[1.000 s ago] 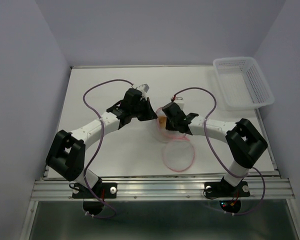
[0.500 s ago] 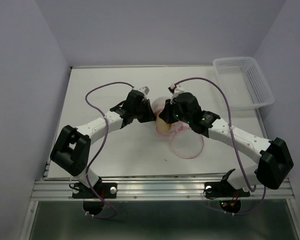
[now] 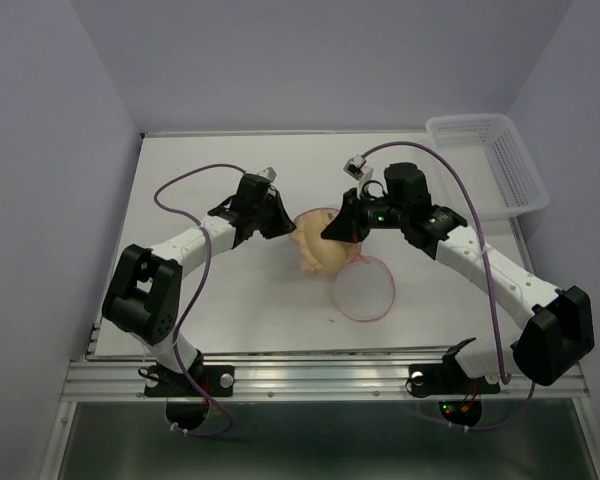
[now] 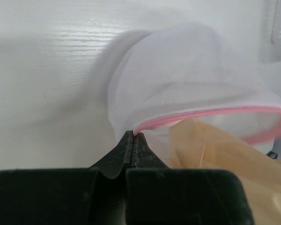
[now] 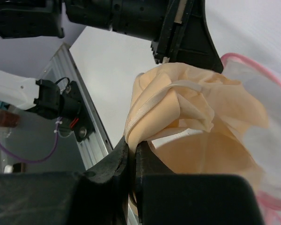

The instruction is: Unzip the laundry bag and remove the bra

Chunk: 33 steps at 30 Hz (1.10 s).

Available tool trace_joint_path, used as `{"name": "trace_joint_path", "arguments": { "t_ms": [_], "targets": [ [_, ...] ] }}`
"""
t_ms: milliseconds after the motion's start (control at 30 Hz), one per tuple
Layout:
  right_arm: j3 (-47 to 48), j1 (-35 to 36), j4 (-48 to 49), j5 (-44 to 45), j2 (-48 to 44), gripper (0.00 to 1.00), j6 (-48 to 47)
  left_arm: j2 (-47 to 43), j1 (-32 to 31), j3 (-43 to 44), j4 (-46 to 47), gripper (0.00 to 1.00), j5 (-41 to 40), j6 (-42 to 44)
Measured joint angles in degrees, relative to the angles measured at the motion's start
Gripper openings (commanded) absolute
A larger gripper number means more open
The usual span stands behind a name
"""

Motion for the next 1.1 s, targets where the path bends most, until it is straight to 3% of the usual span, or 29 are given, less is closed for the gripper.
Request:
{"name": "trace_joint_path", "arguments": {
  "t_ms": [400,700,900,1100],
  "targets": [
    [3.69,-6.69,1.11,-13.62,1.44,0.01,-0.35,-1.95,4.2,-6.14,0.55,0.0,-4.61,-8.85],
    [5.75,-22.84,12.7,-15.65,6.84,0.01,12.41,-12.94,4.31,-9.99,0.02,0.0,-12.31,-18.56],
    [14.05,-33.05,8.17,-0.87,8.31,0.01,12.35,-16.87,4.28,-16.81,-1.92,0.0,-16.85,-25.11],
    [21.51,-39.82,1.9,24.96,13.16,0.07,9.86,-20.79,4.28,-17.88,-2.97,0.0,-19.56,-26.8]
  ]
}}
